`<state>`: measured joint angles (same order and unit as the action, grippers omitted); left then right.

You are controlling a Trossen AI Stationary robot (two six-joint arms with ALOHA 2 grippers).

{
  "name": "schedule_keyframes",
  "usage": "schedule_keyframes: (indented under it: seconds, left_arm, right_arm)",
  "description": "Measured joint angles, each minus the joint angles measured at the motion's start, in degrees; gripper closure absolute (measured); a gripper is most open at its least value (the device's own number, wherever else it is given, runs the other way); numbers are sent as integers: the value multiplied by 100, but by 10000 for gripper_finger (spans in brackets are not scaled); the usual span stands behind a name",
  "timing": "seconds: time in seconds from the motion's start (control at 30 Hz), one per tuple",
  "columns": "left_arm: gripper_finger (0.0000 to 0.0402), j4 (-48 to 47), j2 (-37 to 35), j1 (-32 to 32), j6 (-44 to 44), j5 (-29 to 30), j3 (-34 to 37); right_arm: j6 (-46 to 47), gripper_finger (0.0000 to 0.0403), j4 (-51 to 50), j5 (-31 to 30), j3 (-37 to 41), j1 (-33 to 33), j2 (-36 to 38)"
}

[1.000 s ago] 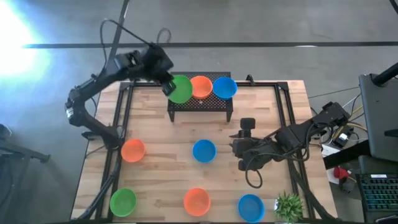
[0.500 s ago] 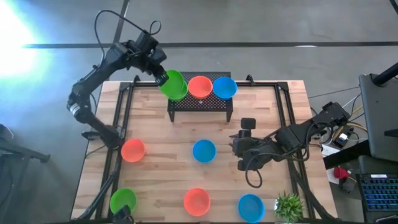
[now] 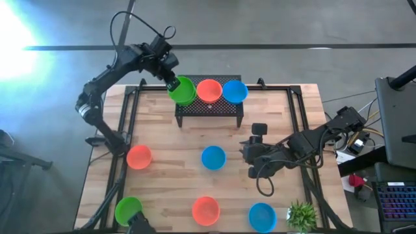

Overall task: Pick & Place Mini bowls
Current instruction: Stack the top green bowl on the green bowl on the shelf

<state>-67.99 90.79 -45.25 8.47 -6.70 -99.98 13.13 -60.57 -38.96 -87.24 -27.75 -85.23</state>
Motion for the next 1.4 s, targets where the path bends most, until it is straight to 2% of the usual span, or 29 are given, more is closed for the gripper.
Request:
schedule_keyframes:
  seconds: [0.33,0.83,1.4]
  left_arm:
    - [396,17,74,0,-91,7,2]
    - [353,57,74,0,-57,17,2]
    - [351,44,74,43,333,82,-466]
  right_arm:
    - [-22,293,4,-2,0,0,0]
    - [-22,298,1,-4,0,0,0]
    - [-24,305,-1,-7,0,2,2]
